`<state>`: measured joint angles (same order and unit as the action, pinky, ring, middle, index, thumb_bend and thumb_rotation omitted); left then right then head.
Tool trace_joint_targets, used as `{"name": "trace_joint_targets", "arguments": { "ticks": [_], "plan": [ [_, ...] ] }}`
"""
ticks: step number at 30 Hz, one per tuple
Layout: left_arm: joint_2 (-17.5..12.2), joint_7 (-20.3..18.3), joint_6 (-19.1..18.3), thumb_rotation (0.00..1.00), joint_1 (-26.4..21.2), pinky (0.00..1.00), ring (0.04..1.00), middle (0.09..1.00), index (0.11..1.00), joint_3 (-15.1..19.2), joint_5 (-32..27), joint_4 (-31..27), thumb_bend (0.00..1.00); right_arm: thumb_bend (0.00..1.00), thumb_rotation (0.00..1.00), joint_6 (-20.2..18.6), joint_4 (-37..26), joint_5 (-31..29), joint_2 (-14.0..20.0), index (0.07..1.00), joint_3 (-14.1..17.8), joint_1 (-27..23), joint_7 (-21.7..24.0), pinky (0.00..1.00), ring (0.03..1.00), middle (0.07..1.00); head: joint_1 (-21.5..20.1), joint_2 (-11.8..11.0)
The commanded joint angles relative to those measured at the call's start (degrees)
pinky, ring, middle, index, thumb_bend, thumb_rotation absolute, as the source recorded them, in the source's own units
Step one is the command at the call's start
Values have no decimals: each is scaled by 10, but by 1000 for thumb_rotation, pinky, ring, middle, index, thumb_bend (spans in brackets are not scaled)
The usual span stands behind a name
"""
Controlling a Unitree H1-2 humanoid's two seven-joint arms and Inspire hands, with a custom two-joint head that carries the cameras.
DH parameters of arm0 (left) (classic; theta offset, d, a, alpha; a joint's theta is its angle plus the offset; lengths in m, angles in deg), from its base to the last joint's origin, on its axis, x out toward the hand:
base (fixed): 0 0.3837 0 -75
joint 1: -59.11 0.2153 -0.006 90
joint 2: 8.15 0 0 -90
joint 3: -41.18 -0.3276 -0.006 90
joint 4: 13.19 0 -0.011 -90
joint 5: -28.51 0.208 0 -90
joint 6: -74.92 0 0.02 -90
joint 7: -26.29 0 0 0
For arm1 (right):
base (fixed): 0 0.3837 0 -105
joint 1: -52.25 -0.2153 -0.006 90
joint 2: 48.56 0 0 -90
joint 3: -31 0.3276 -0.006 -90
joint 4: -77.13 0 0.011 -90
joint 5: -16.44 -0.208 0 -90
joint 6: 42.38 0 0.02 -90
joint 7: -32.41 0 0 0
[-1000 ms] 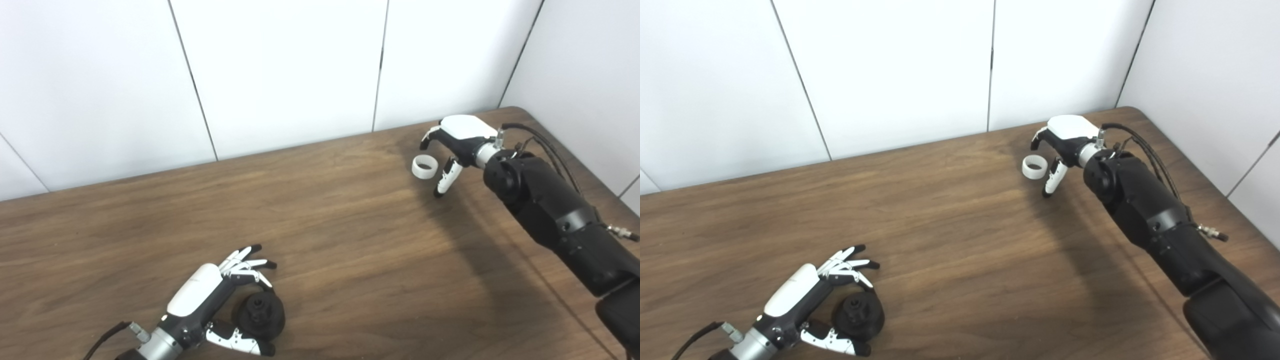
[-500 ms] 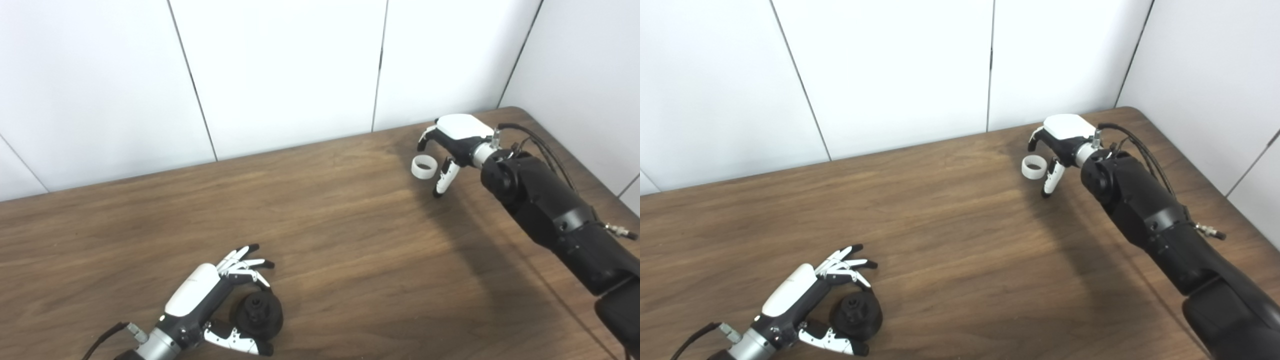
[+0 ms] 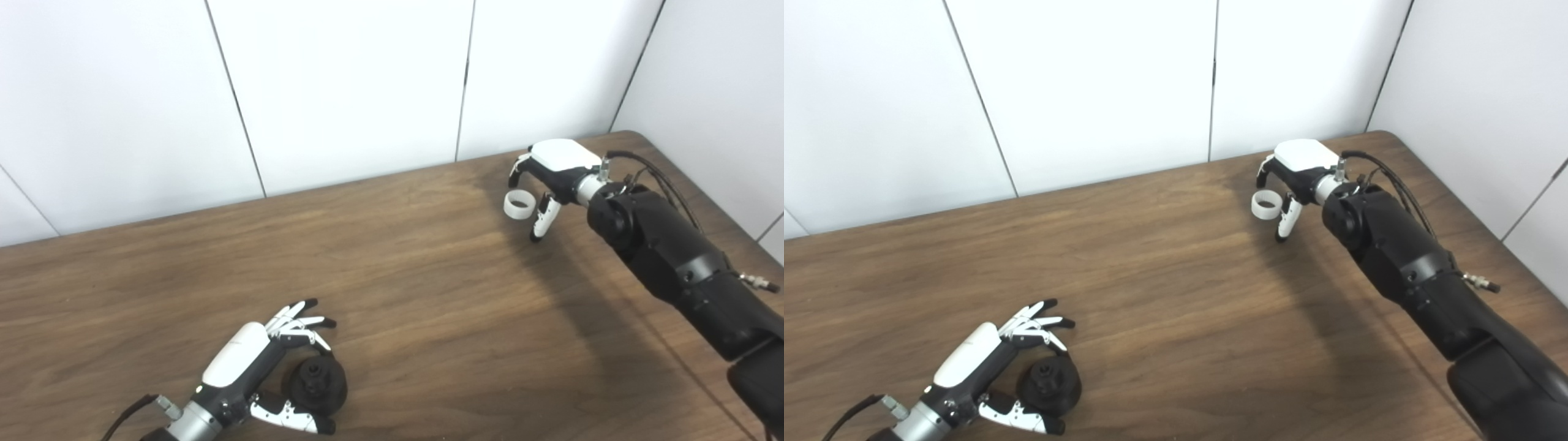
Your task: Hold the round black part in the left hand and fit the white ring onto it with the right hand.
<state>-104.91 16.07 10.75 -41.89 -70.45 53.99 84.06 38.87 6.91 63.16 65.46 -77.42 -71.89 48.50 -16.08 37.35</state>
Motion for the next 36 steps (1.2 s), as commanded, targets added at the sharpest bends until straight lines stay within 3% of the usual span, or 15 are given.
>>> {"name": "trace_joint_targets", "arguments": {
  "ticks": [1, 24, 31, 36],
  "plan": [
    [-2, 6, 10, 50, -10, 1000, 987, 840, 482, 8, -1, -26, 524, 529, 134, 0, -1, 9, -2, 488, -3, -16, -10, 996, 973, 831, 0, 1],
    [-6, 14, 11, 49, -19, 1000, 988, 843, 482, 5, -4, -12, 524, 525, 134, 31, -40, 1, 7, 485, 3, -30, 0, 1000, 990, 835, -8, -1],
    [-4, 15, 11, 49, -21, 1000, 987, 843, 482, 4, -3, -4, 523, 525, 133, 57, -84, 4, -2, 485, 4, -33, -6, 1000, 1000, 832, -10, -3],
    [-1, 14, 10, 49, -22, 1000, 988, 846, 482, 6, -1, -2, 523, 526, 135, 79, -126, -6, -11, 484, 3, -33, 9, 1000, 1000, 880, -10, -3]
  ]
}}
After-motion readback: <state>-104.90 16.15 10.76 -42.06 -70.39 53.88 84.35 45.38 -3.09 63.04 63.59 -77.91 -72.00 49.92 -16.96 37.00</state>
